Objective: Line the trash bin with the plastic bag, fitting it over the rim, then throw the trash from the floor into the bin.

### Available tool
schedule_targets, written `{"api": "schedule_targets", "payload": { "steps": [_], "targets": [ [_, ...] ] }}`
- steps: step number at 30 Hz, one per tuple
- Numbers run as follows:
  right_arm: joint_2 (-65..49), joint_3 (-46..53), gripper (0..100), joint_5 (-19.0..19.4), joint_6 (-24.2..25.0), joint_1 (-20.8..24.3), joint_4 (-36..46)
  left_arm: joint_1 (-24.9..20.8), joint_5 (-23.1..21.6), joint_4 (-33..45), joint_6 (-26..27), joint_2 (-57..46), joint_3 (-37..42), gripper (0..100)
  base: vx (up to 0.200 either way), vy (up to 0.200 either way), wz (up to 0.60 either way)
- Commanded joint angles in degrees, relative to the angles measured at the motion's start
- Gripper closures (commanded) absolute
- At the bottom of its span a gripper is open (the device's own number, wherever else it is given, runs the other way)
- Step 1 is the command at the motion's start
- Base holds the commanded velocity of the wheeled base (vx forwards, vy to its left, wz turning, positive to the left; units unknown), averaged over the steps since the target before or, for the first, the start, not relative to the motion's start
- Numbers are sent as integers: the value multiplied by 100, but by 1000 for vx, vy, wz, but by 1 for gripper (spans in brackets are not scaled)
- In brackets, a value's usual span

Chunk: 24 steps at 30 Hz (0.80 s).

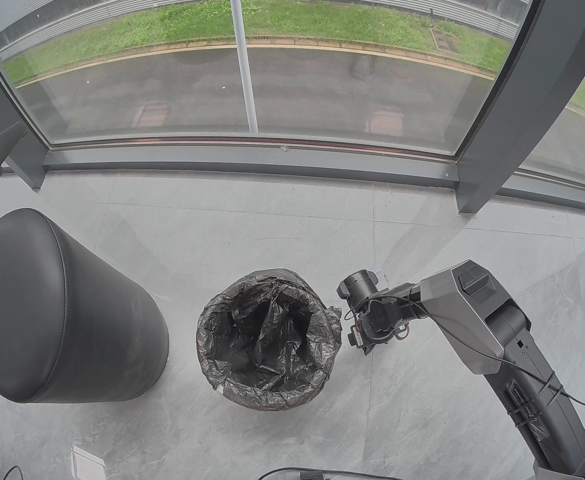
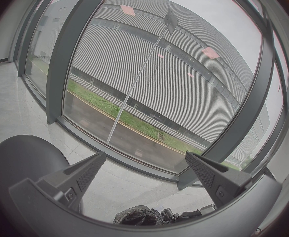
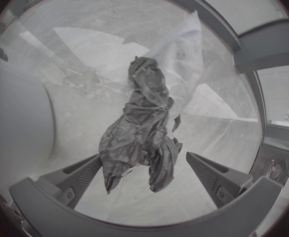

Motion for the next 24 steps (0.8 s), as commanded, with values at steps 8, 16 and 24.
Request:
{"api": "schedule_targets", "payload": {
  "steps": [8,16,24],
  "targets": [
    [95,1,0,-199,-464,47,-513,-6,-8,-10,-1,1,3,0,0,0,0],
    [112,1,100,-199,-473,38,-513,-6,-8,-19,-1,9,30,0,0,0,0],
    [86,1,100,-199,-473,47,-504,3,-8,-27,-1,1,21,0,0,0,0]
  ]
}}
